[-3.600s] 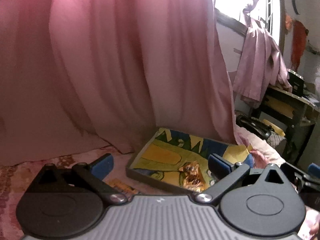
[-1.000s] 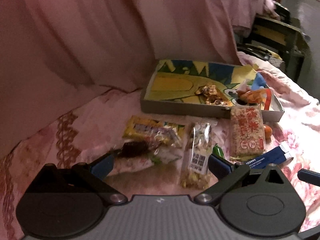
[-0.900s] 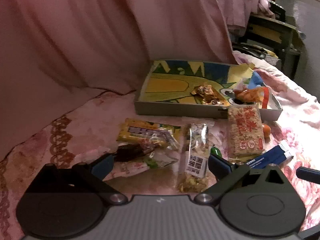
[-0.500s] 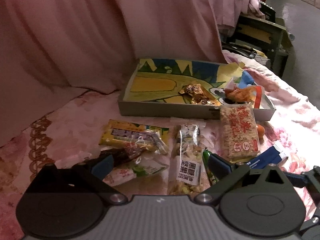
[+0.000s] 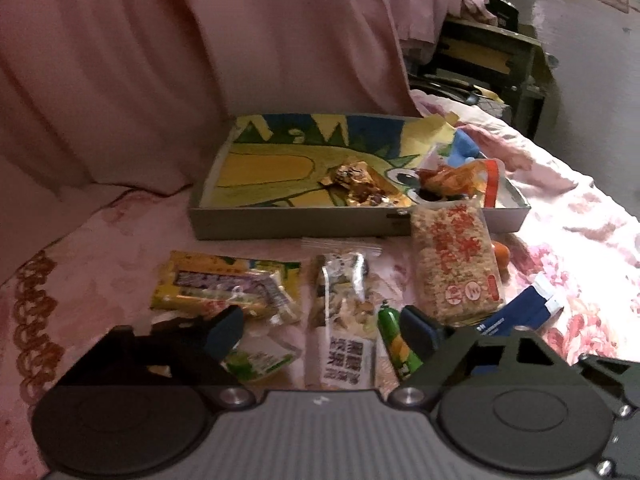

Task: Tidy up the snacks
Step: 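Grasp the clear nut bar with the left tool while the right grasps the green sausage, then carry the nut bar and green sausage into the tray and release both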

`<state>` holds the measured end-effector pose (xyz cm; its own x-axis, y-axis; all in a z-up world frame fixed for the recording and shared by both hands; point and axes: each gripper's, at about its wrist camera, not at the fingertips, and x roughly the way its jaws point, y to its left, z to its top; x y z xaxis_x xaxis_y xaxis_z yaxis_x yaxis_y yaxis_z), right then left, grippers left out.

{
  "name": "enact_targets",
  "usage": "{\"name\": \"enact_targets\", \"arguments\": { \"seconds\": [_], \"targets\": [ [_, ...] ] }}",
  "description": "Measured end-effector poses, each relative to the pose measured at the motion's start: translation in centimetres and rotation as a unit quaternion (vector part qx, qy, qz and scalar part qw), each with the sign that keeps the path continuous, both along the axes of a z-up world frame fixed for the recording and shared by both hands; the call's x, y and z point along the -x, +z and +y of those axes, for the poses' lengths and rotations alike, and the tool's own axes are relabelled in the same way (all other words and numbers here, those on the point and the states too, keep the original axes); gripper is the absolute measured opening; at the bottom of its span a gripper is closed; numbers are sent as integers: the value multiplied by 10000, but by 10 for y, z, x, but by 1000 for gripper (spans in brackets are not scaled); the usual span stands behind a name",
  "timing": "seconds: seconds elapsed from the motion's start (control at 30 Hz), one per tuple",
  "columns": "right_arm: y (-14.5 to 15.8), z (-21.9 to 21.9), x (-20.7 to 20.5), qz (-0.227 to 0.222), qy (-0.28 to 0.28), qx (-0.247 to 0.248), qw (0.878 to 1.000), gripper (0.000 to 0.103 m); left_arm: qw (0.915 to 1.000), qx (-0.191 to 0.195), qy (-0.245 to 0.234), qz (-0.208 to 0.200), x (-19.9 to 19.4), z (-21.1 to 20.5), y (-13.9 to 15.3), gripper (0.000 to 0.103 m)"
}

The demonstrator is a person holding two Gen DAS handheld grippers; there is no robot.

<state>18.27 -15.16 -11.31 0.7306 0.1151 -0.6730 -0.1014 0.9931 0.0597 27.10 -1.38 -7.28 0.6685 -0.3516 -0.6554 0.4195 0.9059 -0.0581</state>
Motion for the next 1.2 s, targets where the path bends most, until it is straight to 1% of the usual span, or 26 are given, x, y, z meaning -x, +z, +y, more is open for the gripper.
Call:
{"name": "enact_targets", "arguments": {
  "seconds": [0.07,0.13,0.23,0.27,0.3,0.4,0.47,0.5,0.57,0.63,0.7,0.8,0.9,0.97,1.07,1.2],
  "targets": [
    [-2,4,-2,-21,36,8,10000,63,10000,-20,-41,68,-5,-3,-3,77],
    [-4,7,-4,-57,40,43,10000,59,9999,-59,-41,129,-10,-6,-6,67],
    [-5,8,-6,-101,-20,43,9999,53,9997,-46,-66,215,-16,-8,-10,58],
    [-5,8,-8,-114,-43,29,9999,49,9997,-33,-88,235,-17,-9,-11,57],
    [-5,8,-9,-129,-60,28,9999,45,9996,-16,-114,256,-17,-10,-11,53],
    [-6,9,-11,-163,-88,40,9998,43,9993,-83,-182,306,-18,-14,-13,46],
    [-6,12,-11,-172,-72,102,9998,43,9993,-146,-201,290,-17,-16,-14,45],
    [-7,13,-11,-163,-51,121,9998,40,9992,-153,-200,300,-16,-16,-15,42],
    [-7,13,-12,-96,-22,103,9999,38,9992,-130,-191,340,-17,-15,-14,42],
    [-7,15,-11,-88,-21,167,9998,34,9991,-134,-166,373,-16,-15,-14,41],
    [-7,17,-9,-50,-12,189,9998,24,9989,-198,-144,392,-14,-16,-13,41],
    [-6,19,-7,-23,19,314,9995,23,9985,-268,-72,463,-10,-17,-10,40],
    [-4,20,-3,2,38,461,9989,21,9980,-193,31,597,-5,-13,-7,40],
    [-3,21,3,-21,74,686,9976,20,9976,-131,98,666,-1,-9,-5,40],
    [-3,26,14,-107,190,1186,9927,19,9974,-74,180,687,7,-3,1,40],
    [-4,33,30,-343,381,2004,9784,19,9974,-44,309,643,18,1,11,40]
  ]
}}
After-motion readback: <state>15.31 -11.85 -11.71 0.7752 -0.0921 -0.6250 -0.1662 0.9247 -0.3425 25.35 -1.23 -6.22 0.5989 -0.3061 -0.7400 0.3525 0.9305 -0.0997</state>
